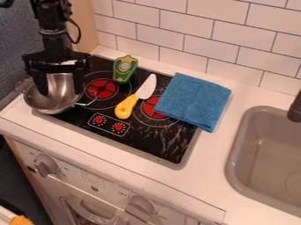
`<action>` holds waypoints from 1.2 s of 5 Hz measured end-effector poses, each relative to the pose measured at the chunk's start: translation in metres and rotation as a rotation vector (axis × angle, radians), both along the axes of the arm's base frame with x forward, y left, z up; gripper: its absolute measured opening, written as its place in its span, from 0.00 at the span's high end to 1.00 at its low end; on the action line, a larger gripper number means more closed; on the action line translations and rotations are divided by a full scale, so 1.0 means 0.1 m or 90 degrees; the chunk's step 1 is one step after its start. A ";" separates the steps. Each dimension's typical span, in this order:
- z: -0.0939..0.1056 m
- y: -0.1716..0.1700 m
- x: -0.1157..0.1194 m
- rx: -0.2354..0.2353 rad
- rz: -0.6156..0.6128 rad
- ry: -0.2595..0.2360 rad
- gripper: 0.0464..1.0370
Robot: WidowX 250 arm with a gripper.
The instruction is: Move the silver pot to the top right corner above the blue cloth
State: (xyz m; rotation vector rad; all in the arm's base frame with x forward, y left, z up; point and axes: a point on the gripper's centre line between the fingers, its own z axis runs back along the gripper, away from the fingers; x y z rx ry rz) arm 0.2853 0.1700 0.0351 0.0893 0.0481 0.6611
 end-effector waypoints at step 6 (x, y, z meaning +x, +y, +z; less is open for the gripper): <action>0.18 -0.27 0.33 0.014 -0.085 -0.056 0.04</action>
